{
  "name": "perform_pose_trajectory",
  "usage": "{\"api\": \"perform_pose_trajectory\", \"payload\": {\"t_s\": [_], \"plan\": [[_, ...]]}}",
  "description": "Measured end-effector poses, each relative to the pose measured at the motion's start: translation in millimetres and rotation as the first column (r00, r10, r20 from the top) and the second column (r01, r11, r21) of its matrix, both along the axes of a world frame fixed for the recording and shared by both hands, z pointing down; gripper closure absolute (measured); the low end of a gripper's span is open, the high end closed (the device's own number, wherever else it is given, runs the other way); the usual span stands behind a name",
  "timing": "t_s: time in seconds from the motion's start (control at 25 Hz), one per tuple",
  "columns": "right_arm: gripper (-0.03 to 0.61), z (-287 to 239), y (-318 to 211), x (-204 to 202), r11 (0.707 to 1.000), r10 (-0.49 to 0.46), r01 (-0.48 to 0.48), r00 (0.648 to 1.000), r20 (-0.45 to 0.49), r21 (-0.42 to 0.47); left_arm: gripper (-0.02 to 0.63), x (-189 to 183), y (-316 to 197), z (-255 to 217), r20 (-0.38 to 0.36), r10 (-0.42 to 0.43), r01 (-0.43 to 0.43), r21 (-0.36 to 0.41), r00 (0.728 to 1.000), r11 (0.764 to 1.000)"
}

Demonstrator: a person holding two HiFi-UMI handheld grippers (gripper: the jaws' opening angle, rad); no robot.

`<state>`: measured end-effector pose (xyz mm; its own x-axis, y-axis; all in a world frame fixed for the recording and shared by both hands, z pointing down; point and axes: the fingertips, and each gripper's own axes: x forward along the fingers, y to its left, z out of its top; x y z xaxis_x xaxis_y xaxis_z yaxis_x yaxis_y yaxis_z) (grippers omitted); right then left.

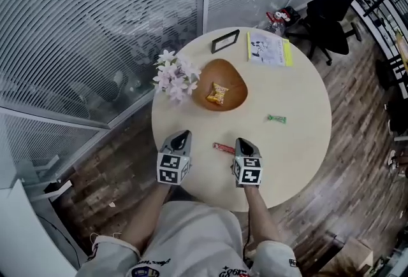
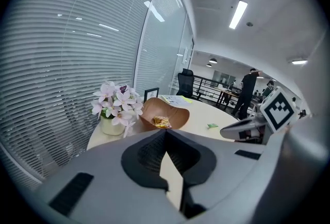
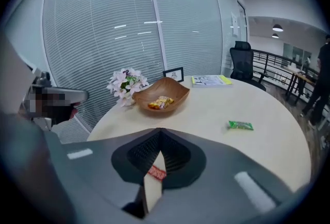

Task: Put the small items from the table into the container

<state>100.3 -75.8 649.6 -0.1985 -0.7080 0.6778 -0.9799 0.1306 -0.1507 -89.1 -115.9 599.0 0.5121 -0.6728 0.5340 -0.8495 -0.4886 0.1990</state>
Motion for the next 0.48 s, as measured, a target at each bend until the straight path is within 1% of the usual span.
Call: {"api": "perform_pose_trajectory", "payload": {"t_s": [0.12,0.28,0.36,0.48], "plan": [[0.577,3.1,26.3,-10.9,0.999,-0.029,0.029,1.000,0.000,0.018,0.609,14.9,5.2,4.8,0.009,0.041,-0.041,-0.008,0.999,0.999],[0.577,8.0,48.5,-21.7,0.996,-0.077,0.076,0.997,0.007,0.037,0.609,28.2,12.5,7.8,0.035,0.076,-0.076,-0.014,0.996,0.997],[0.577,12.3,54.8,-24.2,0.994,-0.099,0.100,0.995,-0.008,0.036,0.609,31.8,14.8,7.7,0.040,0.086,-0.085,-0.015,0.996,0.996],[0.577,20.7,57.9,-23.8,0.991,-0.130,0.132,0.990,-0.048,0.035,0.609,33.4,16.2,5.3,0.022,0.088,-0.087,-0.023,0.996,0.996]]}}
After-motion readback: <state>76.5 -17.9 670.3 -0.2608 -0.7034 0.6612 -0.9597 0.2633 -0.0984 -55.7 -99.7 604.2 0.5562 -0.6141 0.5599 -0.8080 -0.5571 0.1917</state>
